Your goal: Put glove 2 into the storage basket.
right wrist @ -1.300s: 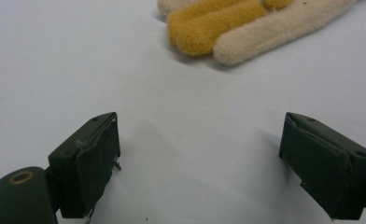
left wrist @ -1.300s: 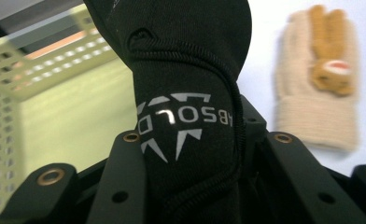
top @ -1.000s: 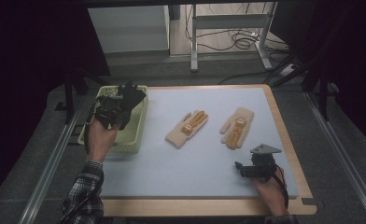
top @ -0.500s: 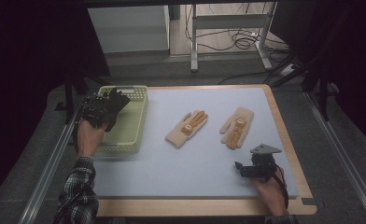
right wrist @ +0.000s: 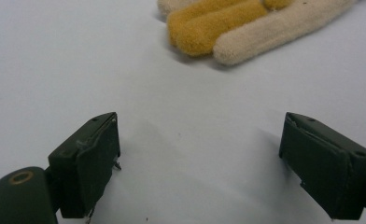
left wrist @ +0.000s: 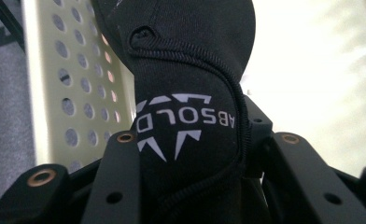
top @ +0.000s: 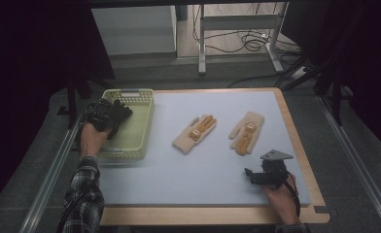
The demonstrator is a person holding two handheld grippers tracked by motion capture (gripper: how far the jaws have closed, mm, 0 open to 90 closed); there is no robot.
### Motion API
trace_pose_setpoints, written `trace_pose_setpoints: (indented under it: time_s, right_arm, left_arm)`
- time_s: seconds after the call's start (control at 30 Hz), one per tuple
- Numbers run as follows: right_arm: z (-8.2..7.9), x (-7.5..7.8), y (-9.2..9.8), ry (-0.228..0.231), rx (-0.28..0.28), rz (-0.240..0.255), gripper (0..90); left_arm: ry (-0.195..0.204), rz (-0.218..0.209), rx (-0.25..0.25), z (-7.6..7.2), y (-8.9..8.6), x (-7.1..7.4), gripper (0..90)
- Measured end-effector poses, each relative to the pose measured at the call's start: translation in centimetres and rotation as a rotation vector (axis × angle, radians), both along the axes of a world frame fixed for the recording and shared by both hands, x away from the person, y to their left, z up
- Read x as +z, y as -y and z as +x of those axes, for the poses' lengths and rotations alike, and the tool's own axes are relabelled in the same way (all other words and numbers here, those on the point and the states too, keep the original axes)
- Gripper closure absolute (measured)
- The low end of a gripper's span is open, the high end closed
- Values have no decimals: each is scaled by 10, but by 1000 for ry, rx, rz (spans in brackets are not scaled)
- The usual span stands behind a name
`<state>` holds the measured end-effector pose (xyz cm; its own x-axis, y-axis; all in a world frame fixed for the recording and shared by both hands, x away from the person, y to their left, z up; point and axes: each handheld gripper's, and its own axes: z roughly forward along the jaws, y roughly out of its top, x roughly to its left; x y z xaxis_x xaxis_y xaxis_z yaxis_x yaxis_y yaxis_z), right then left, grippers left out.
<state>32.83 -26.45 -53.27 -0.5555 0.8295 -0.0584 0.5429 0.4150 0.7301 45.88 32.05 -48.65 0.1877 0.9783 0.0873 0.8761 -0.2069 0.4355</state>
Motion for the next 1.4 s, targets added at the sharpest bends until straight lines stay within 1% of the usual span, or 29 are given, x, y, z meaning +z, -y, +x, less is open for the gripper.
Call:
trace_pose_setpoints:
  time_s: [0.07,0.13,0.23,0.3,0.37,0.4,0.43,0.47,0.53,0.63,0.73,0.77,0.83,0.9,0.93,1.07,1.23,1.3,1.4]
  right_arm:
    - [0,0,0,0,0,0,120]
    - [0,0,0,0,0,0,120]
    - [0,0,0,0,0,0,120]
    - [0,0,0,0,0,0,121]
    - [0,0,0,0,0,0,121]
    - [0,0,0,0,0,0,121]
    - [0,0,0,-1,0,0,120]
    - [0,0,0,0,0,0,120]
    - [0,0,0,0,0,-1,120]
    - [0,0,0,0,0,-1,120]
    - [0,0,0,0,0,-1,120]
    - [0,0,0,0,0,-1,120]
    - [0,0,0,0,0,-1,120]
    - [0,0,0,0,0,-1,120]
    - [0,0,0,0,0,-1,120]
    - [0,0,0,0,0,-1,121]
    - [0,0,0,0,-1,-1,120]
    - [0,0,0,0,0,-1,120]
    - [0,0,0,0,-1,-1,120]
  left_arm:
    - [-14,14,-9,1,-1,-3,601]
    - [-26,25,-6,2,-3,-6,588]
    - [-41,43,-5,1,-6,-8,526]
    - [-39,61,-7,-1,-6,-8,418]
    - [-35,61,-13,-3,-6,-8,341]
    - [-32,61,-18,-4,-6,-8,282]
    - [-33,50,-26,-5,-5,-8,252]
    - [-32,48,-30,-6,-5,-8,210]
    - [-22,45,-42,-9,-3,-6,157]
    - [-24,37,-46,-12,-2,-1,75]
    - [-16,28,-39,-16,-3,7,35]
    - [-16,28,-39,-16,-3,7,35]
    - [-5,7,-31,-19,-6,13,37]
    - [5,12,-25,-22,-7,18,34]
    - [10,7,-25,-23,-8,20,32]
    - [45,-37,-21,-29,-10,24,35]
    - [88,-118,-35,-38,-11,25,30]
    - [116,-153,-49,-42,-10,26,27]
    - [165,-195,-74,-50,-7,29,26]
